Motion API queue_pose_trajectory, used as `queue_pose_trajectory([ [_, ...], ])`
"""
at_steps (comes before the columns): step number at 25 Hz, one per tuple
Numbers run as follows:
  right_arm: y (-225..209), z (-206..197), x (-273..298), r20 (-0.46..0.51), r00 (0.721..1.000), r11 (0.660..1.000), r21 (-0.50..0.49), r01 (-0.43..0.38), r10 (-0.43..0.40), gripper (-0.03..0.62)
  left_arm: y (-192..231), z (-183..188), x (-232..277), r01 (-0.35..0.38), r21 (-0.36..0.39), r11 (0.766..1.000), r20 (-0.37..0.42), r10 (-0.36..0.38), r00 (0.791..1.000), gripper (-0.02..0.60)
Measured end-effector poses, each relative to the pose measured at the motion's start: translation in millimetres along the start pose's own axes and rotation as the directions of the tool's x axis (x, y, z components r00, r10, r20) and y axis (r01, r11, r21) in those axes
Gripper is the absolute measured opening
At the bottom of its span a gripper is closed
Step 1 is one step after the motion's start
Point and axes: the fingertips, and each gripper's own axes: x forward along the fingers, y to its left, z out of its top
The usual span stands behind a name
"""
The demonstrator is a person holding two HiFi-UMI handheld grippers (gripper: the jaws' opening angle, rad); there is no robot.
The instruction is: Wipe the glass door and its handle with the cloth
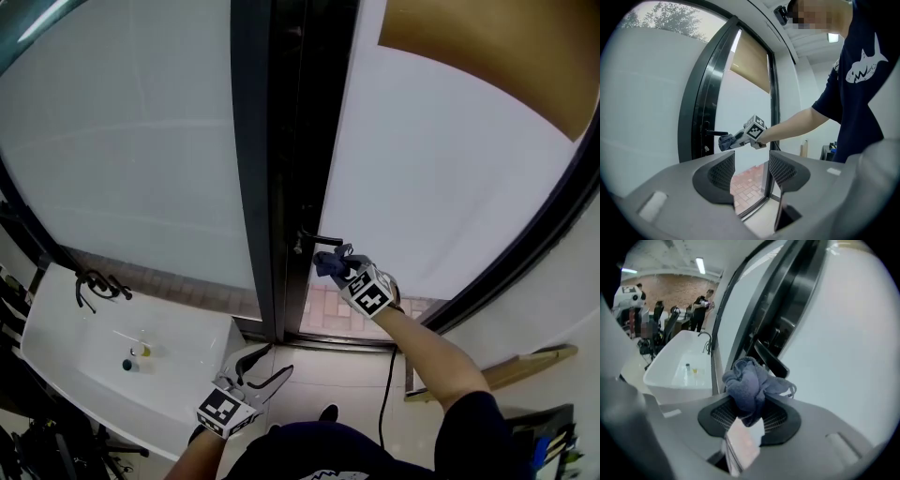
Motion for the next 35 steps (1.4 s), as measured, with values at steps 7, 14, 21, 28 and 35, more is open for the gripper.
queue_pose_trajectory([
  [7, 5, 40, 48, 0.179, 0.982, 0.901, 0.414, -0.127, 0.056, 0.132, 6, -4, 0, -0.03, 0.003, 1.0, -0.017, 0.03, 0.999, 0.223],
  [14, -19, 62, 76, 0.306, 0.951, 0.758, 0.631, -0.168, -0.043, 0.132, 15, -14, -5, -0.068, -0.011, 0.998, -0.049, 0.067, 0.997, 0.222],
  [21, -20, 59, 88, 0.291, 0.957, 0.807, 0.568, -0.163, -0.011, 0.13, 24, -19, -5, -0.092, -0.029, 0.995, -0.059, 0.09, 0.994, 0.223],
  [28, -20, 53, 87, 0.301, 0.953, 0.797, 0.578, -0.175, -0.009, 0.13, 22, -16, 2, -0.085, -0.035, 0.996, -0.055, 0.083, 0.995, 0.222],
  [35, -22, 40, 88, 0.278, 0.96, 0.783, 0.6, -0.161, -0.016, 0.129, 21, -22, 2, -0.085, -0.028, 0.996, -0.065, 0.083, 0.994, 0.223],
])
